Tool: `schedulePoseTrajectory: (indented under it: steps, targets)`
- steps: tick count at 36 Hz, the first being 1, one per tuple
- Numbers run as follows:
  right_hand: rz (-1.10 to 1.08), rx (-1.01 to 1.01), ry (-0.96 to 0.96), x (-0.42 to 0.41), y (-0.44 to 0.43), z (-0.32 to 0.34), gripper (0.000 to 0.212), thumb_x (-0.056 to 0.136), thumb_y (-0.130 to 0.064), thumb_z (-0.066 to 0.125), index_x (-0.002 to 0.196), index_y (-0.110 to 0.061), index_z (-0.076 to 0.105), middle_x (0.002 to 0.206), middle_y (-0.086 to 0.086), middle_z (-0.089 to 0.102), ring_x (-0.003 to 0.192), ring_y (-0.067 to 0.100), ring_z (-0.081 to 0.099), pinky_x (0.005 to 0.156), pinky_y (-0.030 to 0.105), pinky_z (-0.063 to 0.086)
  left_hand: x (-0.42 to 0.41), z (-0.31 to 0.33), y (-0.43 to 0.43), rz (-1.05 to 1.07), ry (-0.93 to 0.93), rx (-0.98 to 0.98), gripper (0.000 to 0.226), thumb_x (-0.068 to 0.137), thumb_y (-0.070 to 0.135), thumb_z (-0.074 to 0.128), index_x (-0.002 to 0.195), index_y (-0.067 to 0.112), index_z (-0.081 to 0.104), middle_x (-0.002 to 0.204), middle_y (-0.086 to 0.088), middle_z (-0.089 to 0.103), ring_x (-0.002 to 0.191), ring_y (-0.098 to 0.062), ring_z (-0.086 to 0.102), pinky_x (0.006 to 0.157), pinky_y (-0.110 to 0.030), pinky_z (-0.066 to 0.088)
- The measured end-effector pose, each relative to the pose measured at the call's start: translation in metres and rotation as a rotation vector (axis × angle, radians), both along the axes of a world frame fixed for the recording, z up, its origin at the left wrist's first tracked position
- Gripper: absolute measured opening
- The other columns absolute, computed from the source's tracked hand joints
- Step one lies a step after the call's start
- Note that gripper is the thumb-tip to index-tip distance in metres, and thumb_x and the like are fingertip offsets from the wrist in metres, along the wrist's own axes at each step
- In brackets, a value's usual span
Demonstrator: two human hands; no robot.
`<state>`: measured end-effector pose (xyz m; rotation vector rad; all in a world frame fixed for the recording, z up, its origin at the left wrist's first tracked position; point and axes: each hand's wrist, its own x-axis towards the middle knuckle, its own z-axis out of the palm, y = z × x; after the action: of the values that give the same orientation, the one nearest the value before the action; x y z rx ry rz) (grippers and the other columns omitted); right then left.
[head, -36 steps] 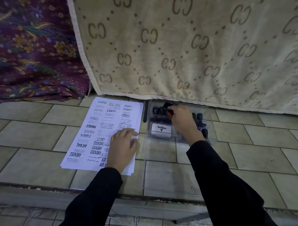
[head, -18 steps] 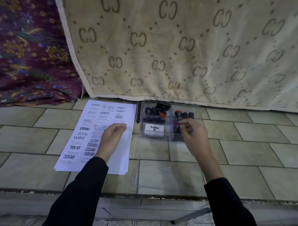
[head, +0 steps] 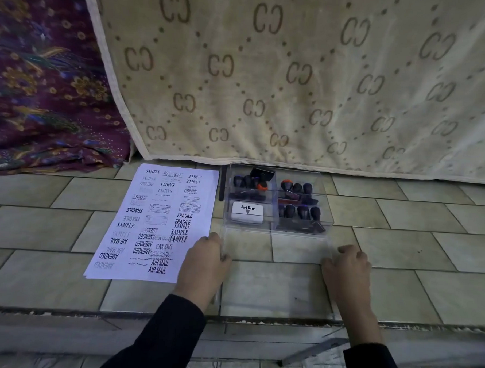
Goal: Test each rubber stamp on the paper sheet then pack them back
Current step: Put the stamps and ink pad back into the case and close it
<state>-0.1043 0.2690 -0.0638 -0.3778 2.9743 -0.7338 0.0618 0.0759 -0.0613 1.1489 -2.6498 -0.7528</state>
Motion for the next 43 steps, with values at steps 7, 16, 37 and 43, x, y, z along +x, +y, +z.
schedulePoseTrajectory:
  steps: [7,16,37,43]
  targets:
    - [0.002,-0.065,-0.034,-0.001,0.0,0.001,0.024,0.08,0.002,0.054,0.103,0.005,0.058,0.109,0.026,0.052,0.097,0.04,0.05,0.077,0.036,0.038,0.0,0.001,-0.004,0.035,-0.018,0.027,0.009,0.088,0.014,0.054,0.092,0.009,0.061,0.089,-0.005,0.063,0.08,-0.02,0.06,0.07,-0.033,0.053]
    - [0.021,-0.031,-0.038,-0.002,-0.001,0.001,0.023,0.081,0.004,0.049,0.103,0.002,0.056,0.107,0.022,0.055,0.092,0.037,0.054,0.069,0.032,0.034,0.001,-0.001,-0.004,0.063,0.028,0.06,0.008,0.087,0.013,0.057,0.088,0.01,0.065,0.085,-0.002,0.066,0.076,-0.017,0.06,0.066,-0.03,0.051]
    - [0.183,-0.518,-0.187,-0.039,0.008,0.059,0.023,0.086,-0.007,0.06,0.106,-0.017,0.065,0.068,0.005,0.061,0.056,0.017,0.05,0.058,0.032,0.044,0.002,0.067,-0.022,0.153,0.47,0.277,0.004,0.086,0.013,0.061,0.088,0.016,0.063,0.079,0.004,0.065,0.064,-0.025,0.068,0.061,-0.039,0.056]
    - [0.062,-0.54,-0.042,-0.083,-0.041,0.07,0.013,0.083,-0.019,0.068,0.093,-0.011,0.072,0.075,0.003,0.068,0.066,0.019,0.062,0.07,0.035,0.054,-0.045,0.085,-0.063,0.144,0.43,0.307,0.019,0.083,0.006,0.059,0.101,0.008,0.065,0.089,-0.006,0.065,0.081,-0.031,0.069,0.077,-0.039,0.057]
